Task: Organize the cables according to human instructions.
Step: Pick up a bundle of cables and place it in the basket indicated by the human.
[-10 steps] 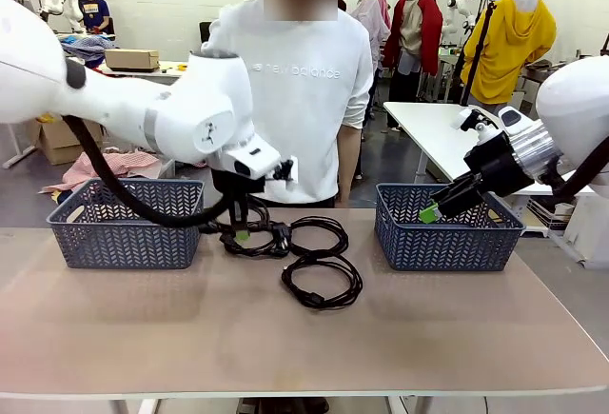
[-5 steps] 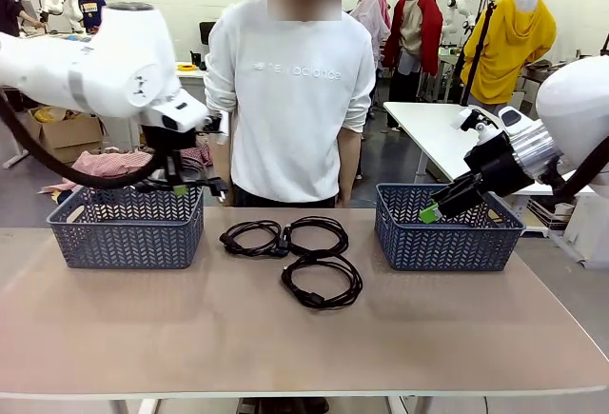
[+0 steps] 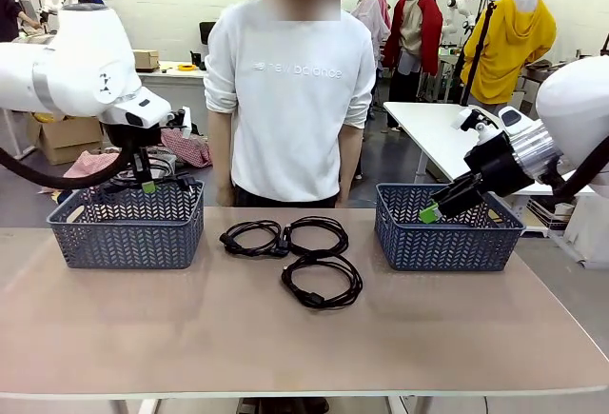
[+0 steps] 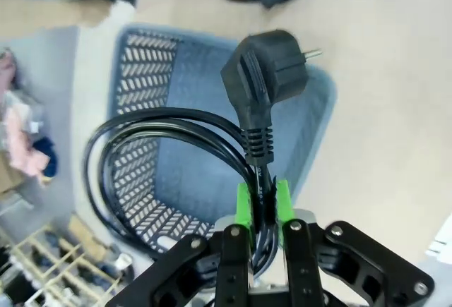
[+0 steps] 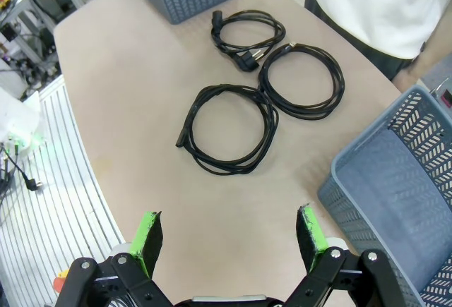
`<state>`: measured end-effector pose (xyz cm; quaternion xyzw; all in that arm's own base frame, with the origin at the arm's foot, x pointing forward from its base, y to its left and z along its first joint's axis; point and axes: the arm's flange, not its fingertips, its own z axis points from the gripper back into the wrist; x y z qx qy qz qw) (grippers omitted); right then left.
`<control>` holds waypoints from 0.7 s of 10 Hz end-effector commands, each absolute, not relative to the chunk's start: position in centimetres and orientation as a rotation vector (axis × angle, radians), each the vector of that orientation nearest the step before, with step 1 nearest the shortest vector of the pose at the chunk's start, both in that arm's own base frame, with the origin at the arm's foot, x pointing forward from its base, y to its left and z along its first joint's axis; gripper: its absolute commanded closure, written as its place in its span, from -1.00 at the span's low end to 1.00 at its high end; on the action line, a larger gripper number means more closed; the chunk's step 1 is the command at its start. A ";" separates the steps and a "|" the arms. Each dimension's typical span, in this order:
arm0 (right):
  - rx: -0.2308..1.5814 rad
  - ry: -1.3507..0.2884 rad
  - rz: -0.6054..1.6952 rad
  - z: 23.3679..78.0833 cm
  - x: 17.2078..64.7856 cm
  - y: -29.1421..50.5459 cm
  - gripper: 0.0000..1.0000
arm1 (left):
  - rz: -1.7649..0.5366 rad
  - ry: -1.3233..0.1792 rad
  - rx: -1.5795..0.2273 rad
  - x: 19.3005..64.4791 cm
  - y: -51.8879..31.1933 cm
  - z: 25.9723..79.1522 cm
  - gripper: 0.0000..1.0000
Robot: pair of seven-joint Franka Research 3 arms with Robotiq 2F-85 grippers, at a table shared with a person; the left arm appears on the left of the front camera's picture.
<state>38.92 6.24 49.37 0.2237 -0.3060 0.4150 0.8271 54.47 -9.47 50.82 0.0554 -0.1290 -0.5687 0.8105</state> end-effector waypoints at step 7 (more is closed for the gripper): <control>0.496 -0.677 0.901 49.3 39.3 6.2 -1.00 | -1.069 -0.340 0.126 57.3 -6.0 45.6 1.00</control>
